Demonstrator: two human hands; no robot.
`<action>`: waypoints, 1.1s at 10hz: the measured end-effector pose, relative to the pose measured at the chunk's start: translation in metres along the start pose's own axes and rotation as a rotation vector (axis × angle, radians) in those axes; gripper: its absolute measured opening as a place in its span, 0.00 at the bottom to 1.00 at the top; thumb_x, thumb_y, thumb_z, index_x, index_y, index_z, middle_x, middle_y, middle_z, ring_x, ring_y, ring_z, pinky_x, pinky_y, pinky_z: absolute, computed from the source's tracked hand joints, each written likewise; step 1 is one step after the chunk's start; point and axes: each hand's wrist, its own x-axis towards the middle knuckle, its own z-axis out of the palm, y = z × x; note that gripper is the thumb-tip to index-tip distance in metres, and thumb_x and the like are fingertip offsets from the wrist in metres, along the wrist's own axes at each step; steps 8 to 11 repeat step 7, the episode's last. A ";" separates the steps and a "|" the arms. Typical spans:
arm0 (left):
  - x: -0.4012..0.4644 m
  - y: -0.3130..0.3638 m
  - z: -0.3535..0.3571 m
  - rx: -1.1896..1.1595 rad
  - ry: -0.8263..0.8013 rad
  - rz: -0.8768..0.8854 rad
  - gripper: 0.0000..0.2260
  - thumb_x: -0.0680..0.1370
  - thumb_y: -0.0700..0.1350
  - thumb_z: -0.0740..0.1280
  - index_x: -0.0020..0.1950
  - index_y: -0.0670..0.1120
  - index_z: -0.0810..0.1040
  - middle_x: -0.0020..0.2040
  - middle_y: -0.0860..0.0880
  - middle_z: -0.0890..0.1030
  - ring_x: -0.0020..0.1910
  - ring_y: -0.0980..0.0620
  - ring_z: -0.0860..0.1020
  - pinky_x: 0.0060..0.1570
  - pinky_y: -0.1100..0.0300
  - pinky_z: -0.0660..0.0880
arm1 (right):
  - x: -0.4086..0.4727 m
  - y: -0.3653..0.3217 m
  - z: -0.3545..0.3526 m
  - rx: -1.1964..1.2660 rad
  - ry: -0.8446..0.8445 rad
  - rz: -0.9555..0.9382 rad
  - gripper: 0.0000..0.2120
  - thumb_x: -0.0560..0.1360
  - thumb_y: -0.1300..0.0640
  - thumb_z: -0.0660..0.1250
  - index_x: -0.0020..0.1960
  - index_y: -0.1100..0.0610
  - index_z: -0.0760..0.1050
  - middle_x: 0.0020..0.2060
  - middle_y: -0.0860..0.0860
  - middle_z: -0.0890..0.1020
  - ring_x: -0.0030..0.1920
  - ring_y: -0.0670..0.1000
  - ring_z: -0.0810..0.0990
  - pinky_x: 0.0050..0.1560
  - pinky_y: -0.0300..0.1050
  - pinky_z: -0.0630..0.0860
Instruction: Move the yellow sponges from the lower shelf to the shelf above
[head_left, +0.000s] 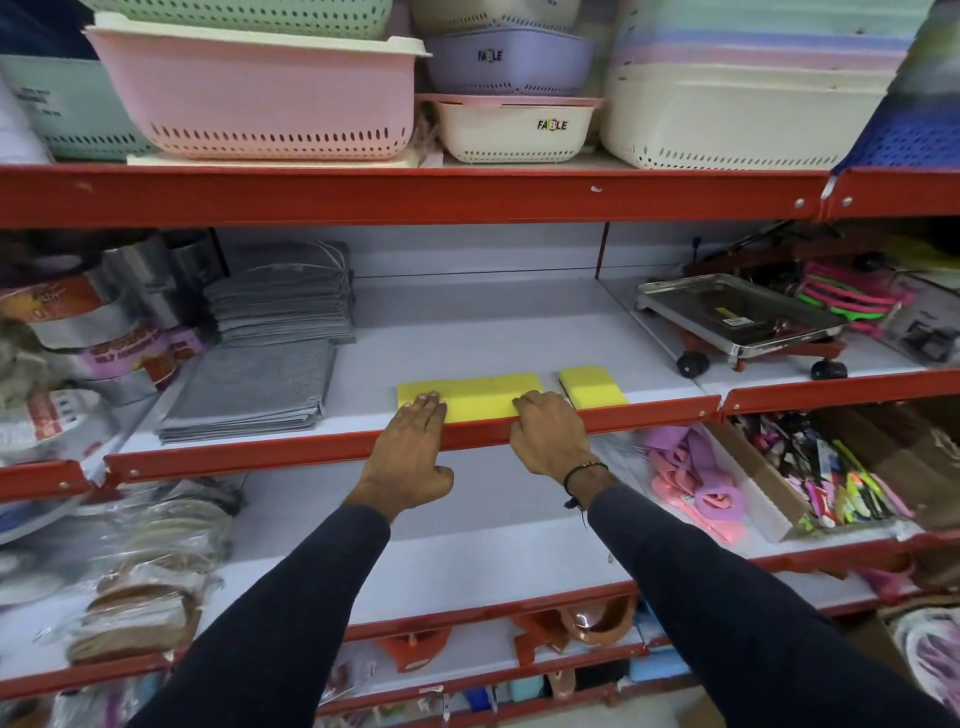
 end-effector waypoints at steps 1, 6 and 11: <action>0.000 0.000 -0.002 0.024 -0.022 -0.004 0.44 0.68 0.50 0.59 0.84 0.37 0.57 0.86 0.38 0.56 0.86 0.42 0.55 0.84 0.52 0.47 | 0.004 0.021 -0.004 0.047 0.046 0.118 0.30 0.71 0.49 0.52 0.68 0.60 0.74 0.65 0.60 0.81 0.65 0.62 0.77 0.70 0.58 0.69; -0.006 0.012 -0.009 0.086 -0.074 -0.044 0.44 0.75 0.56 0.64 0.86 0.41 0.50 0.87 0.41 0.51 0.86 0.44 0.50 0.84 0.51 0.46 | -0.024 0.012 0.000 0.035 -0.192 0.252 0.29 0.79 0.38 0.52 0.80 0.40 0.54 0.81 0.64 0.57 0.82 0.63 0.52 0.82 0.62 0.46; -0.010 0.014 -0.021 0.132 -0.028 -0.034 0.43 0.78 0.65 0.56 0.86 0.42 0.52 0.87 0.43 0.52 0.86 0.44 0.52 0.84 0.46 0.48 | -0.027 0.014 -0.011 -0.004 -0.125 0.200 0.34 0.77 0.32 0.52 0.80 0.39 0.51 0.81 0.59 0.59 0.82 0.61 0.53 0.80 0.67 0.46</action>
